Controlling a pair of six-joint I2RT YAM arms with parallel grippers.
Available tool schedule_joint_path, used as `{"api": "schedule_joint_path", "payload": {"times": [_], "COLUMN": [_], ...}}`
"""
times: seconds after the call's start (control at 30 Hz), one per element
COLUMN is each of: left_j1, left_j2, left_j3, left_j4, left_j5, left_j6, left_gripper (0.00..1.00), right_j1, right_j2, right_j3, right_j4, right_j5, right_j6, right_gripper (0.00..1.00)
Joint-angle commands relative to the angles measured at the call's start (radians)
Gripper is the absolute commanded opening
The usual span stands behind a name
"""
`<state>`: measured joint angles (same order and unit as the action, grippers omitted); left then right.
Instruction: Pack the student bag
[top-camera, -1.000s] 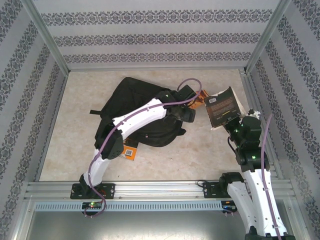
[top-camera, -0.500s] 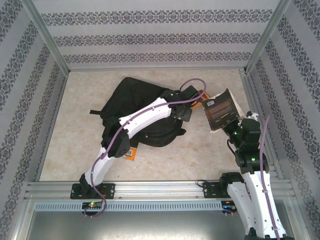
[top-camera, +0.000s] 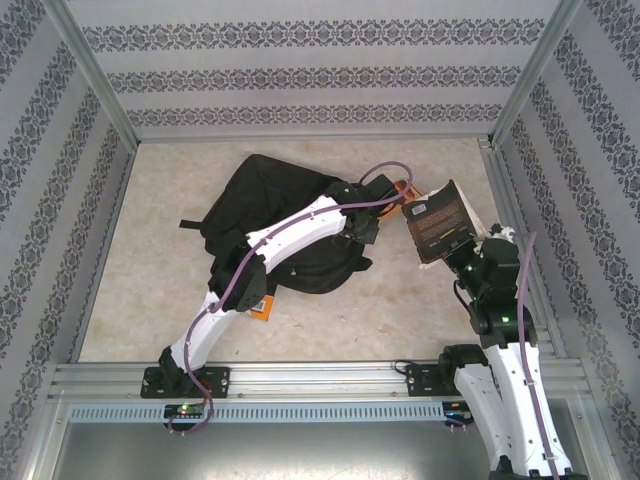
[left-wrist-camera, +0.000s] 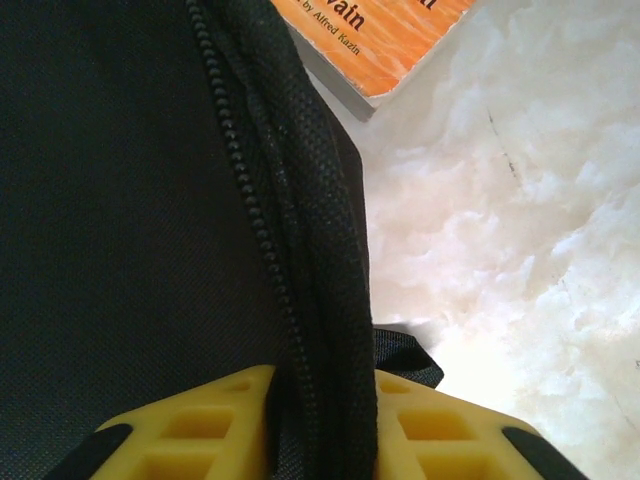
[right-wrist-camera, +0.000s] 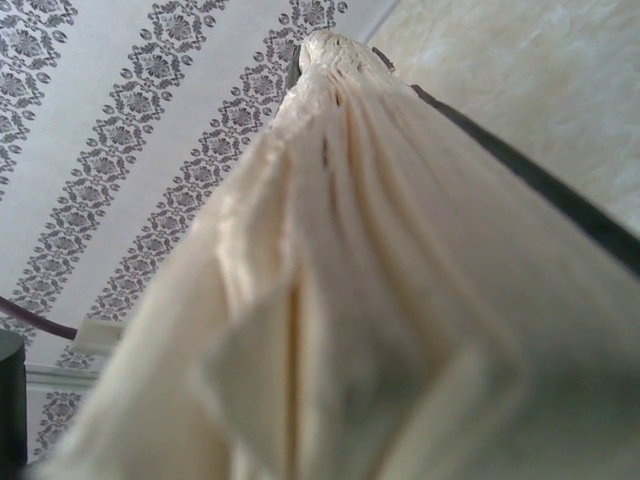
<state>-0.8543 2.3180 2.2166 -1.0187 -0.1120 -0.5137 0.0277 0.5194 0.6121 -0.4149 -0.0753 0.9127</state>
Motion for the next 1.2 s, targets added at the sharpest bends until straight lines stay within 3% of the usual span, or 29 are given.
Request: {"api": "schedule_joint_path", "payload": {"times": [0.0,0.1,0.27,0.8,1.17], "left_j1": [0.015,0.020,0.021,0.035,0.049], "left_j2": [-0.037,-0.045,-0.061,-0.089,-0.085], "left_j3": [0.011,0.008,0.006,-0.008,-0.064], "left_j4": [-0.013,-0.009,0.009,0.022,0.047], "left_j5": [-0.003,0.023,0.067,0.118,0.155], "left_j6": [0.020,0.017,0.009,0.003,0.006], "left_gripper": [0.20,0.16,0.23,0.25,0.01], "right_j1": [-0.010,-0.009,-0.009,-0.009,-0.009], "right_j2": [-0.007,0.001,0.010,0.030,0.036], "right_j3": [-0.007,-0.011,-0.008,-0.003,0.006], "right_j4": [0.098,0.109,0.113,0.124,0.119], "right_j5": [-0.023,-0.038,-0.052,-0.078,-0.081], "right_j6": [0.001,0.007,0.006,0.017,0.007], "right_gripper": [0.00,0.00,0.00,0.00,0.00]}}
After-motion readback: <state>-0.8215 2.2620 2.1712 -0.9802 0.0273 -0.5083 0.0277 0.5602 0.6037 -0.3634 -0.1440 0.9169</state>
